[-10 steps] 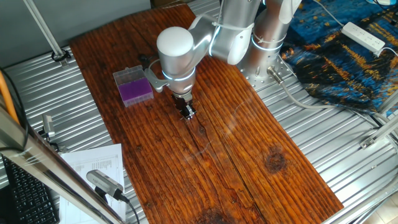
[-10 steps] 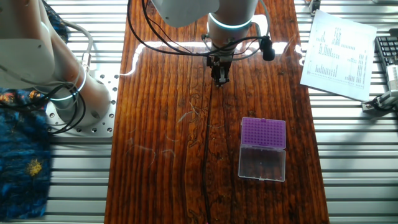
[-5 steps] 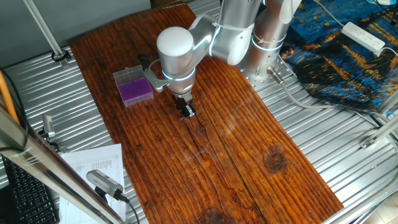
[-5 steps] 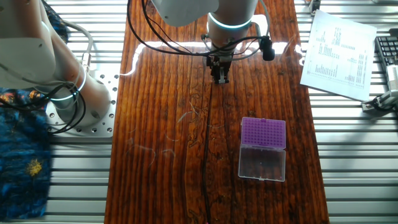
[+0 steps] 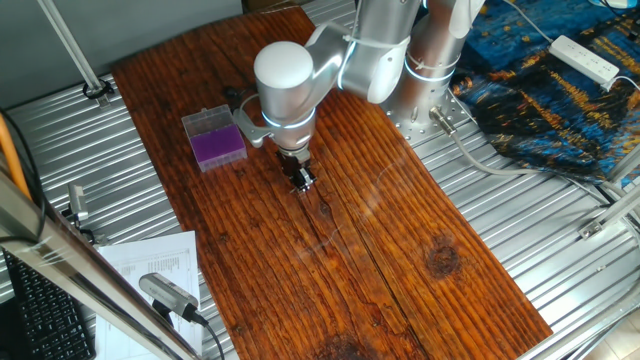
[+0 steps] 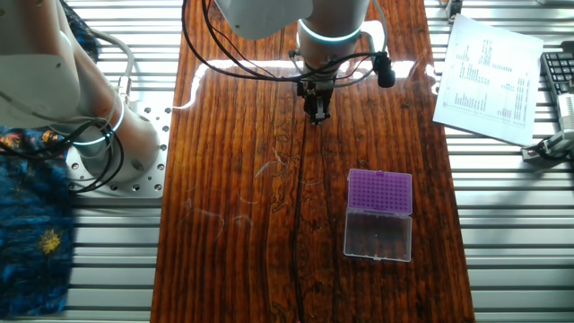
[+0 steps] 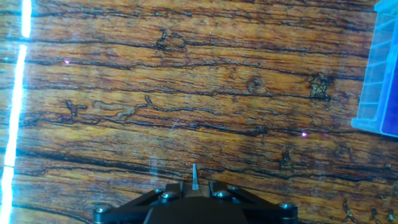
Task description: Insert a small pipette tip into the holder for small pipette tips
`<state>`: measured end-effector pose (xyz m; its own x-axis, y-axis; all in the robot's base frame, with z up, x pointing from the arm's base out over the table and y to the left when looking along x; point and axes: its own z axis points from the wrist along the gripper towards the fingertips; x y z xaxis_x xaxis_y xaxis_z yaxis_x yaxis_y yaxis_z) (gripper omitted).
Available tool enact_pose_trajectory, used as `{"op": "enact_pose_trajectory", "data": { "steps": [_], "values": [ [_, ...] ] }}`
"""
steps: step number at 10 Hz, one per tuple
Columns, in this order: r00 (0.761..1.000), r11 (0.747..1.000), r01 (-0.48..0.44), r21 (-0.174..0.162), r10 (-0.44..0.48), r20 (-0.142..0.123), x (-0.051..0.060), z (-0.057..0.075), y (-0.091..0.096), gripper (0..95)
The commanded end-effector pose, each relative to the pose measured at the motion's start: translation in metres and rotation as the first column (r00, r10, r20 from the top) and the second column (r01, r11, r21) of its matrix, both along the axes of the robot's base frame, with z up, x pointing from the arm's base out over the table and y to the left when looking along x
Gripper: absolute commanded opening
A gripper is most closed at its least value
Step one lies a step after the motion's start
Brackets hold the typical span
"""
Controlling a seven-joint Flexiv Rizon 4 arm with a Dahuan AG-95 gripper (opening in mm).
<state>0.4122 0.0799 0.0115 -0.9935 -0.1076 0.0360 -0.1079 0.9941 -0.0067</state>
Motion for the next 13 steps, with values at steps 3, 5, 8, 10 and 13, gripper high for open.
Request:
{"op": "enact_pose_trajectory", "data": {
  "steps": [3,5,8,10,13],
  "values": [
    [1.0,1.0,0.003,-0.001,-0.003,0.0,0.0004,-0.0013,0.0002,19.0],
    [1.0,1.0,0.003,-0.002,-0.003,0.0,0.0002,-0.0027,0.0002,19.0],
    [1.0,1.0,0.001,-0.001,-0.001,0.002,0.0001,-0.0031,0.0002,19.0],
    [1.0,1.0,0.0,-0.001,0.0,0.001,0.0,-0.0037,0.0002,0.0],
    [1.0,1.0,0.0,-0.001,0.0,0.002,0.0,-0.0042,0.0003,0.0]
  ]
}}
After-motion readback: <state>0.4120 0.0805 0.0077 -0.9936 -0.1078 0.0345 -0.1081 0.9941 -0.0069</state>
